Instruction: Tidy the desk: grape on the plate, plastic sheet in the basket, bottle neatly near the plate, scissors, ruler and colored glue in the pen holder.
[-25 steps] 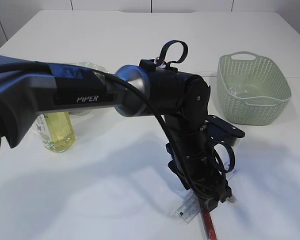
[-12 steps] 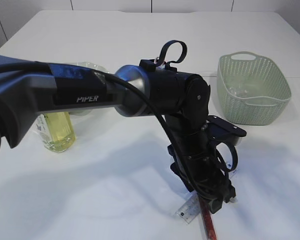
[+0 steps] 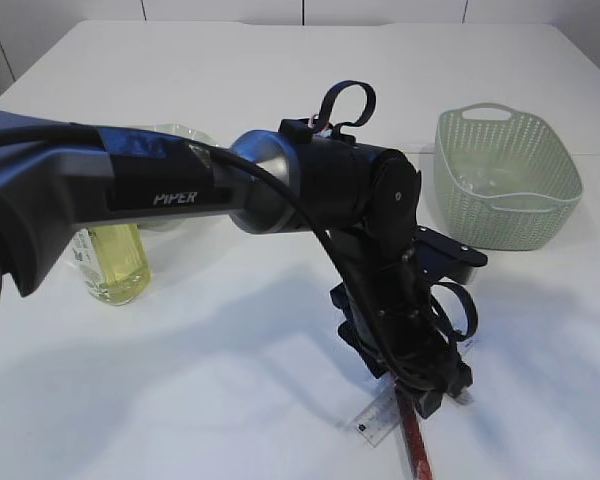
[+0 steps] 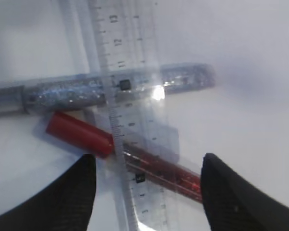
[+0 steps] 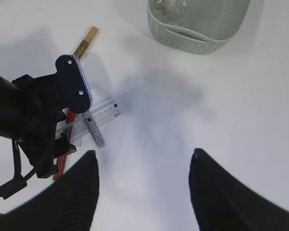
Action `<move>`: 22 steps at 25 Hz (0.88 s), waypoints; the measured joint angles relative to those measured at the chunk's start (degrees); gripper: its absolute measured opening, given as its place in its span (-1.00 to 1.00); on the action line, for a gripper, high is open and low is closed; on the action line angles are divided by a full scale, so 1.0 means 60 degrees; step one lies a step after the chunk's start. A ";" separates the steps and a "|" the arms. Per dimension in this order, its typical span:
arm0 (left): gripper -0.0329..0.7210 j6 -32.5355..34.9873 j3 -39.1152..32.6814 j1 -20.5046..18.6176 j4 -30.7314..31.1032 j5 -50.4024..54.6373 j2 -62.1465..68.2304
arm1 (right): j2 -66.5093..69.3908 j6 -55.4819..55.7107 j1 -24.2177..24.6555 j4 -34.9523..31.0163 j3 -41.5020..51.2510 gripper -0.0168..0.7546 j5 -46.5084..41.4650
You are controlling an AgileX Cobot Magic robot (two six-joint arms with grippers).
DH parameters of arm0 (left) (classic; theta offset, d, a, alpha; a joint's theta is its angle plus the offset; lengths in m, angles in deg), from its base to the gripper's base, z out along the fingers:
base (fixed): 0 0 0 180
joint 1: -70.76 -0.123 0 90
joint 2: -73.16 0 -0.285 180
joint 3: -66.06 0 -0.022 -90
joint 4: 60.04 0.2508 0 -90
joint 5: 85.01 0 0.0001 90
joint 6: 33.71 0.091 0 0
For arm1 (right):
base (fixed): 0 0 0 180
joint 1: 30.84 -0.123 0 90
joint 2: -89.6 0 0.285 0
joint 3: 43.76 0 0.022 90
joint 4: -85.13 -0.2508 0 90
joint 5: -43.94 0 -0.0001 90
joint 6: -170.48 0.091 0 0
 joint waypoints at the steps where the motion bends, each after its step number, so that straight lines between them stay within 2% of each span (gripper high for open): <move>1: 0.41 -0.0196 0.0000 0.0000 0.0113 -0.0014 0.0000 | 0.0000 0.0000 0.0000 0.0000 0.0000 0.26 0.0000; 9: 0.41 -0.0706 0.0000 0.0087 0.0628 -0.0014 0.0000 | 0.0000 -0.0017 0.0000 0.0000 0.0000 0.26 0.0000; 10: 0.46 -0.0731 0.0000 0.0156 0.0628 -0.0014 0.0000 | 0.0000 -0.0017 0.0000 0.0000 0.0000 0.26 0.0000; 15: 0.42 -0.0896 0.0000 0.0396 0.0687 -0.0062 0.0022 | 0.0000 -0.0030 0.0000 0.0000 0.0000 0.26 0.0000; 22: 0.41 -0.1303 0.0106 0.0414 0.1126 -0.0085 0.0268 | 0.0000 -0.0054 0.0000 0.0000 0.0000 0.26 0.0000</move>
